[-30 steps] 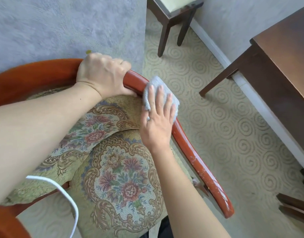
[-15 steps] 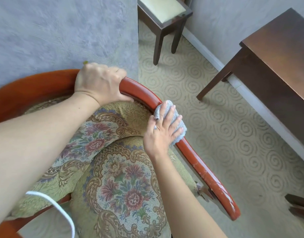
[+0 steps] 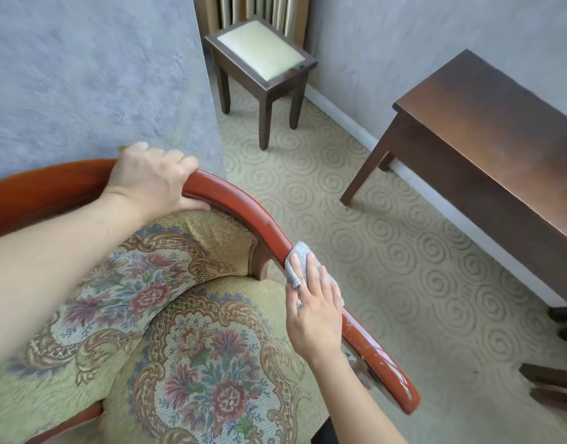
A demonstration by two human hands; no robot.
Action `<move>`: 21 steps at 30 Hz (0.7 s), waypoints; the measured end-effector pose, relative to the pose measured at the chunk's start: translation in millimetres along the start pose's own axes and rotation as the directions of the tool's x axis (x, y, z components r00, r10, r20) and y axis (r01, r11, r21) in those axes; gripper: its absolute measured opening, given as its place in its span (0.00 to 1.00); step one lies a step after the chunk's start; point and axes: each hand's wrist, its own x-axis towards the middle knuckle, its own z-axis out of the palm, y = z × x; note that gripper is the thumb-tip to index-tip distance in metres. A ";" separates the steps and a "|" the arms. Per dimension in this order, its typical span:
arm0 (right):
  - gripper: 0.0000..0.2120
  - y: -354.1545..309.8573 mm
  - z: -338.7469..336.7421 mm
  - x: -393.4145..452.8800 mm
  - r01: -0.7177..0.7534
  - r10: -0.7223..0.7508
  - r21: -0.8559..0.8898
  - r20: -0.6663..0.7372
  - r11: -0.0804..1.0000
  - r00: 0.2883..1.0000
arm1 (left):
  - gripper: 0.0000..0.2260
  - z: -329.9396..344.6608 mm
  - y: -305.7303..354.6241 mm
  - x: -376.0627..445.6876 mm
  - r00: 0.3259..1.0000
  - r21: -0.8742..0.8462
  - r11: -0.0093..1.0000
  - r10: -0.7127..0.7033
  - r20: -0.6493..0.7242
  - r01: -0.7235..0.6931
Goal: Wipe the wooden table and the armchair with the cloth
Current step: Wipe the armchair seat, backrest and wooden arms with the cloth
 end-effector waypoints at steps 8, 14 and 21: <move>0.18 8.1 -38.6 -3.4 -0.123 0.166 0.772 0.023 0.624 0.986 | 0.30 2.0 50.0 1.3 0.985 0.020 0.985 0.172 -0.011 -0.172; 0.22 12.1 -61.3 -13.8 -0.040 0.351 0.942 -0.085 0.333 0.933 | 0.33 17.2 122.0 7.5 0.902 -0.119 0.896 0.417 -0.111 -0.429; 0.26 62.1 -90.2 -64.7 0.047 0.577 0.904 -0.311 0.425 0.755 | 0.39 39.6 164.9 19.0 0.836 -0.129 0.840 0.540 0.098 -0.527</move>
